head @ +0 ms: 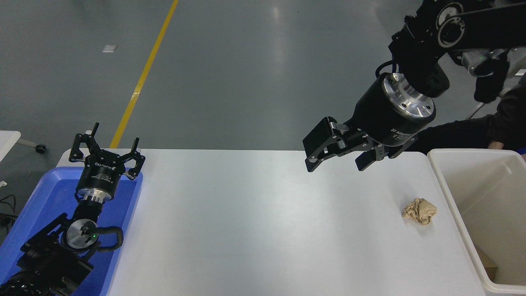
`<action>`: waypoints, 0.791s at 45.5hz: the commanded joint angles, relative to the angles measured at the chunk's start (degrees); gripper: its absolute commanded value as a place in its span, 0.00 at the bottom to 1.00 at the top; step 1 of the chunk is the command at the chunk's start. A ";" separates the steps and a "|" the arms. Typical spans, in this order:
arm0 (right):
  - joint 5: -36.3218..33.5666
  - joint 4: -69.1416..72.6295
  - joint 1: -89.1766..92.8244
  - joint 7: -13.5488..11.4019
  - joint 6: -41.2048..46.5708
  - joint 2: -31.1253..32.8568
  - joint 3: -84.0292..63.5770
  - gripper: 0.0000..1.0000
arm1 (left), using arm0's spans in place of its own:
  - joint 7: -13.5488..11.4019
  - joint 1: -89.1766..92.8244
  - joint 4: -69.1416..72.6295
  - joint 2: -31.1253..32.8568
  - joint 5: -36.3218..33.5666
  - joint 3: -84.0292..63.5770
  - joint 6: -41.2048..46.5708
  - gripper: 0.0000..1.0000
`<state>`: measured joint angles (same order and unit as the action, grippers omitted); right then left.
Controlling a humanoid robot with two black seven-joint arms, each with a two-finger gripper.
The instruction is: Pick up paper ball place in dustbin
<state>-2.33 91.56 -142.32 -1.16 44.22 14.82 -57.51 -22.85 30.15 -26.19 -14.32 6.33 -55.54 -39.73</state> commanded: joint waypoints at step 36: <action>21.57 -17.90 29.90 1.16 -20.75 5.65 -5.68 1.00 | -0.09 0.00 0.00 0.09 0.00 -0.09 0.00 1.00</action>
<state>9.51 81.88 -123.97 -0.84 29.82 16.40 -61.46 -22.94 30.07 -26.19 -14.29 6.33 -55.65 -39.72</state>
